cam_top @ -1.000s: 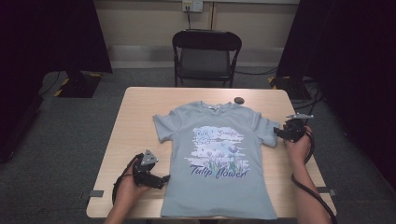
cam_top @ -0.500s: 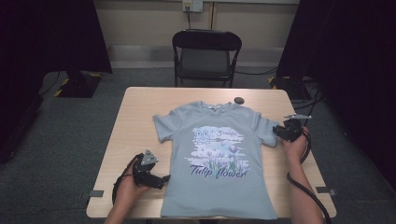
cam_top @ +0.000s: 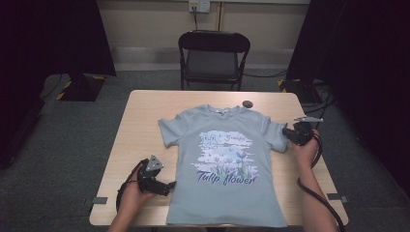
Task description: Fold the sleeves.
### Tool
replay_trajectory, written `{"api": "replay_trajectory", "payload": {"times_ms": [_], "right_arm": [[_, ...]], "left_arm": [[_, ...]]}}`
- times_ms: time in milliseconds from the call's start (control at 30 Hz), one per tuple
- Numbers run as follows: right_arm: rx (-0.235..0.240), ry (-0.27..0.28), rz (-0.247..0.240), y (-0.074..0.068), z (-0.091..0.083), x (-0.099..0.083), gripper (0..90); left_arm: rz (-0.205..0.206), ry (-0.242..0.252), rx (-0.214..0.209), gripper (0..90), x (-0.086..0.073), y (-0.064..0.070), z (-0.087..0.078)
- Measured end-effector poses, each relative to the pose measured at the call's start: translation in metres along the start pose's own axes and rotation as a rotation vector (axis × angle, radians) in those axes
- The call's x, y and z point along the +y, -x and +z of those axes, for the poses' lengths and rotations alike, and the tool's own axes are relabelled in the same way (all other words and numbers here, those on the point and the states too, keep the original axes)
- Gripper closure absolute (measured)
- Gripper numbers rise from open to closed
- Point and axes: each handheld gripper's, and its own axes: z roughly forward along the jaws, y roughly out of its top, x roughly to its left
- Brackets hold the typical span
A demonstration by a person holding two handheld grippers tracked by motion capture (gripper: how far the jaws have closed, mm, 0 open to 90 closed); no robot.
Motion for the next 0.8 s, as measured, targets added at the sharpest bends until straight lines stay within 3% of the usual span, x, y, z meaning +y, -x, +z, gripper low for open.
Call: {"api": "replay_trajectory", "payload": {"times_ms": [400,800], "right_arm": [[0.043,0.036,-0.005,-0.008,-0.016,0.010,88.1],[0.099,0.066,-0.041,-0.032,-0.020,0.026,88.1]], "left_arm": [[0.000,0.000,0.000,0.0,0.000,0.000,0.000],[0.000,0.000,0.000,0.0,0.000,0.000,0.000]]}}
